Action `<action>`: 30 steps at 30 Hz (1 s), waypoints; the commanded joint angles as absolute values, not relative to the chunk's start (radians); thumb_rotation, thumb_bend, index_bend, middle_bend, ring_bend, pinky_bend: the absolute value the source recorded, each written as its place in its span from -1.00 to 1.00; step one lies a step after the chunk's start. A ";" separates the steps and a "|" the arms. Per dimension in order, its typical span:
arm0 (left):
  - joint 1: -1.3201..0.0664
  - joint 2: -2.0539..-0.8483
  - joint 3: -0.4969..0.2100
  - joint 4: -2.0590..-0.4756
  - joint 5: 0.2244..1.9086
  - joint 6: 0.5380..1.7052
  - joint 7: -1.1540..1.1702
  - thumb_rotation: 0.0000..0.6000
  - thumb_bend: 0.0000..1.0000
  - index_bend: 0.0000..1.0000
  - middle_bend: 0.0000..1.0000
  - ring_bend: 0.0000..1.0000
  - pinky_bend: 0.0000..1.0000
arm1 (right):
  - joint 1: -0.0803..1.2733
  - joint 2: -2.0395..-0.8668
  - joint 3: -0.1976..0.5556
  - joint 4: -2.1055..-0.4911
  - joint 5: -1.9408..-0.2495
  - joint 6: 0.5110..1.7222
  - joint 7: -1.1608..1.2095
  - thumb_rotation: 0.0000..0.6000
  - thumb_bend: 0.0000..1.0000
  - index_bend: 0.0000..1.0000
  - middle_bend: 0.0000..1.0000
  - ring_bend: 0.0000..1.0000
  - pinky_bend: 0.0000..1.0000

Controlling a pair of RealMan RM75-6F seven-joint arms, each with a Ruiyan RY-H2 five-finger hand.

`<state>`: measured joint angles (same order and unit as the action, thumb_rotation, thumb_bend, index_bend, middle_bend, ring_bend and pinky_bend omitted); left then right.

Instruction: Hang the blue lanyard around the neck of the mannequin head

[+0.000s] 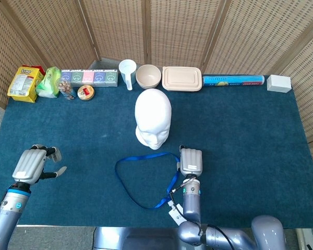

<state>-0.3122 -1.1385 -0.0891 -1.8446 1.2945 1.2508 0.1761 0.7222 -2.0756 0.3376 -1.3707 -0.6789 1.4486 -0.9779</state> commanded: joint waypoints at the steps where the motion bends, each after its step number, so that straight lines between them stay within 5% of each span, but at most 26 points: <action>1: -0.311 -1.139 -0.089 -1.845 1.296 1.252 0.172 0.70 -0.54 0.06 0.14 -0.02 -0.41 | 0.715 -2.075 0.339 -1.370 -0.694 1.451 -0.960 0.83 -0.23 -0.30 0.68 1.00 1.00; 30: -0.308 -1.130 -0.080 -1.841 1.299 1.241 0.139 0.72 -0.54 0.00 0.14 -0.02 -0.41 | 0.727 -2.111 0.361 -1.346 -0.719 1.412 -0.975 1.00 -0.23 -0.03 0.69 1.00 1.00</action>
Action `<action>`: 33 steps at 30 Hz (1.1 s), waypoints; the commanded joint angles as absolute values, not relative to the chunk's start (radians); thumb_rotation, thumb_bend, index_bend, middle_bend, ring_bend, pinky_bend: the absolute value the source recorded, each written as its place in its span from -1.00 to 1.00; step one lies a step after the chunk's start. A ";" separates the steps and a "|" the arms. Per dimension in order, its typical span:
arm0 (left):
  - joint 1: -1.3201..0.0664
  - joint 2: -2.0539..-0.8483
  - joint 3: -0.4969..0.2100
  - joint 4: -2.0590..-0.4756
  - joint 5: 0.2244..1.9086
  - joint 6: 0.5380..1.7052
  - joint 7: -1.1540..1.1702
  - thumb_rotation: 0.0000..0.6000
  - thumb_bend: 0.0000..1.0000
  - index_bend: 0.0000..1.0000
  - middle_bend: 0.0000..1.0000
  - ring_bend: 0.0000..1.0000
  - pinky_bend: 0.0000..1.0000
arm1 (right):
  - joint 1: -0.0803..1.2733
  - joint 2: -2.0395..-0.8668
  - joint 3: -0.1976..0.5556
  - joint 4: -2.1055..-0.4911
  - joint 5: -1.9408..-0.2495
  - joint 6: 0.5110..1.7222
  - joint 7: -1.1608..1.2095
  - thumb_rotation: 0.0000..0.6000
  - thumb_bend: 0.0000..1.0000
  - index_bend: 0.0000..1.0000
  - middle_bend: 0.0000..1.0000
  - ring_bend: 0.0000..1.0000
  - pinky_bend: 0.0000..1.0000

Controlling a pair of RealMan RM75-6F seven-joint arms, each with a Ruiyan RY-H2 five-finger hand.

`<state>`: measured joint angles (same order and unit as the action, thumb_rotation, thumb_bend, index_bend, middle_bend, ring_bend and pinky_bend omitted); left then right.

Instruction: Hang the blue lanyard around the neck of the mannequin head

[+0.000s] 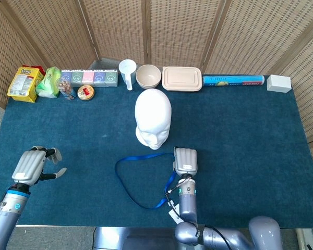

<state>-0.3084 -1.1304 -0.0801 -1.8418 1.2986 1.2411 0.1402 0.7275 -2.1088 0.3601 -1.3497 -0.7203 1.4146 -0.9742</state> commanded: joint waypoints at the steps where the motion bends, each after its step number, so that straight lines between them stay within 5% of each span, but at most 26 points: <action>1: -0.308 -1.130 -0.081 -1.841 1.299 1.243 0.139 0.72 -0.54 0.00 0.14 -0.02 -0.41 | 0.727 -2.112 0.362 -1.344 -0.719 1.411 -0.975 1.00 -0.23 -0.02 0.69 1.00 1.00; 33: -0.303 -1.133 -0.080 -1.830 1.296 1.243 0.120 0.71 -0.54 0.00 0.14 -0.02 -0.41 | 0.732 -2.104 0.388 -1.311 -0.705 1.367 -0.995 1.00 -0.17 0.04 0.69 1.00 1.00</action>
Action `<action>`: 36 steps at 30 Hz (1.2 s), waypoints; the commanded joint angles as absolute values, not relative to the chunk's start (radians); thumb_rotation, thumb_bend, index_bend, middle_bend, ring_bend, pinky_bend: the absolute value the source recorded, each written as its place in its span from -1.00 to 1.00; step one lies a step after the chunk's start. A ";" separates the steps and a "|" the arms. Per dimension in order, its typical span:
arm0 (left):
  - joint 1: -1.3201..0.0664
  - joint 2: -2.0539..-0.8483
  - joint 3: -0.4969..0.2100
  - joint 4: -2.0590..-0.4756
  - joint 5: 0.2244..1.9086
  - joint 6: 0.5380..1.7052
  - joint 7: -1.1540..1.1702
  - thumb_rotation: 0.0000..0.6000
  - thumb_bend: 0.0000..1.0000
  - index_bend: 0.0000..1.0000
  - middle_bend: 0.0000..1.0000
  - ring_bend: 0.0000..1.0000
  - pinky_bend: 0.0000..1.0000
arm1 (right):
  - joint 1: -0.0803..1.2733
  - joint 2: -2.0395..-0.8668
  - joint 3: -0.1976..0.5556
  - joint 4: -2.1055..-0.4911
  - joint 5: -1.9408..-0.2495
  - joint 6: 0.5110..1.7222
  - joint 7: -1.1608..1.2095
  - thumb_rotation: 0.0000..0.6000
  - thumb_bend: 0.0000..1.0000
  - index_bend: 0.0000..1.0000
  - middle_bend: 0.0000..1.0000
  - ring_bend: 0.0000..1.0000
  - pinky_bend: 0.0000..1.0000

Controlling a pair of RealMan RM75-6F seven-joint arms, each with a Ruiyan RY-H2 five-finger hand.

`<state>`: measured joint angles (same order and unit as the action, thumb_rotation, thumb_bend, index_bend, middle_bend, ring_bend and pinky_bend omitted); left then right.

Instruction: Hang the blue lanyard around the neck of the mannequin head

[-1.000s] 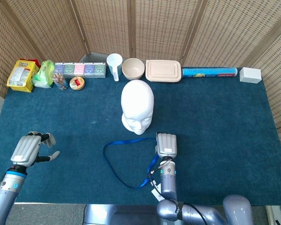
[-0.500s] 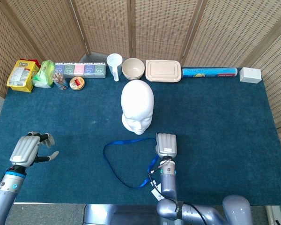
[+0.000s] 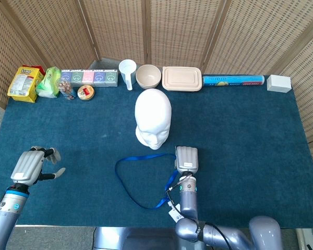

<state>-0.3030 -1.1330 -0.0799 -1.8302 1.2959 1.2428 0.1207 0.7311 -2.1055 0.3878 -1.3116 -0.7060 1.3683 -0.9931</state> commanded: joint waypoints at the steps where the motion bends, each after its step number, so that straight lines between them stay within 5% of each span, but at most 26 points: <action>1: -0.303 -1.133 -0.079 -1.830 1.296 1.242 0.120 0.71 -0.54 0.00 0.14 -0.02 -0.41 | 0.732 -2.104 0.388 -1.312 -0.705 1.365 -0.994 1.00 -0.16 0.04 0.69 1.00 1.00; 22: -0.299 -1.134 -0.081 -1.822 1.287 1.245 0.122 0.70 -0.54 0.00 0.14 -0.02 -0.40 | 0.750 -2.118 0.394 -1.292 -0.709 1.364 -1.000 1.00 -0.03 0.16 0.72 1.00 1.00; 31: -0.324 -1.157 -0.106 -1.804 1.253 1.238 0.182 0.71 -0.54 0.00 0.14 0.00 -0.10 | 0.738 -2.102 0.390 -1.346 -0.725 1.388 -0.994 1.00 -0.03 0.17 0.72 1.00 1.00; 36: -0.353 -1.189 -0.118 -1.789 1.220 1.211 0.237 0.67 -0.54 0.00 0.21 0.22 0.21 | 0.729 -2.092 0.380 -1.383 -0.736 1.402 -0.991 1.00 -0.03 0.17 0.72 1.00 1.00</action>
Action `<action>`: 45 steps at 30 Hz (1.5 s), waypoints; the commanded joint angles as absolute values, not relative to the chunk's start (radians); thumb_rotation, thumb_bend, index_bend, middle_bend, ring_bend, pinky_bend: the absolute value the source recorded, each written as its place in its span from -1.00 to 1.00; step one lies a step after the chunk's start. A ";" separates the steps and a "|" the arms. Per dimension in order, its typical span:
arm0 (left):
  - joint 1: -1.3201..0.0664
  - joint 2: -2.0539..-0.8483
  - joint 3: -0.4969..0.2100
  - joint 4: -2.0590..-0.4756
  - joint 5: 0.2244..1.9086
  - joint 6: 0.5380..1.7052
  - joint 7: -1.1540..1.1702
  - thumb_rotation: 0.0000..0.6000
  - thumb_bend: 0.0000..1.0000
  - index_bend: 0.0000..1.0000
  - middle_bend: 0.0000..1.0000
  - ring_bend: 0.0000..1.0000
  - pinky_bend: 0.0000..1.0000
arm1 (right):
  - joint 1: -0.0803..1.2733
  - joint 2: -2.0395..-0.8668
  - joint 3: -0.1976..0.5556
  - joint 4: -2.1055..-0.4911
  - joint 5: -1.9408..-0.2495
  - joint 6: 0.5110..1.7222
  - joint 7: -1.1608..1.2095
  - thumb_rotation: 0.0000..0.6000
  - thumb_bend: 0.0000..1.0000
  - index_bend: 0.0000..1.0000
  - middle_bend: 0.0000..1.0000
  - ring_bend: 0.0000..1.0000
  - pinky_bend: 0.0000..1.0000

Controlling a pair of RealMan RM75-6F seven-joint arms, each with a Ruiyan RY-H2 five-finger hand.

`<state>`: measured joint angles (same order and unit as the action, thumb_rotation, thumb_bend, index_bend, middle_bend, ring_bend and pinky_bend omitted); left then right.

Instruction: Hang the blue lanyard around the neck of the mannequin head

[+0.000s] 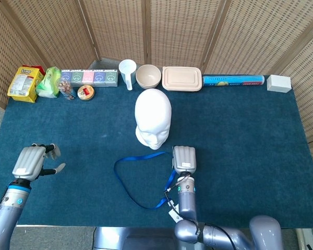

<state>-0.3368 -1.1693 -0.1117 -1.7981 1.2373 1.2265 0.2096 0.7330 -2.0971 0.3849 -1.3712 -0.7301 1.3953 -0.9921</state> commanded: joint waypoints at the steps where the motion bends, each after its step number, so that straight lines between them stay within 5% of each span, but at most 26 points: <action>1: -0.362 -1.200 -0.120 -1.785 1.210 1.204 0.256 0.67 -0.54 0.00 0.26 0.29 0.29 | 0.728 -2.090 0.379 -1.390 -0.738 1.403 -0.991 1.00 -0.03 0.17 0.72 1.00 1.00; 13: -0.481 -1.381 -0.140 -1.719 1.111 1.148 0.524 0.65 -0.54 0.00 0.89 1.00 0.95 | 0.713 -2.064 0.363 -1.459 -0.748 1.415 -0.989 1.00 -0.03 0.17 0.72 1.00 1.00; 45: -0.692 -1.699 -0.201 -1.595 0.741 1.103 0.759 0.69 -0.40 0.00 1.00 1.00 1.00 | 0.688 -2.024 0.345 -1.495 -0.729 1.390 -0.945 1.00 -0.03 0.19 0.73 1.00 1.00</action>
<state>-0.6858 -1.6908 -0.2010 -1.6047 0.7498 1.1043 0.7556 0.6880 -2.0245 0.3447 -1.4955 -0.7299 1.3902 -0.9453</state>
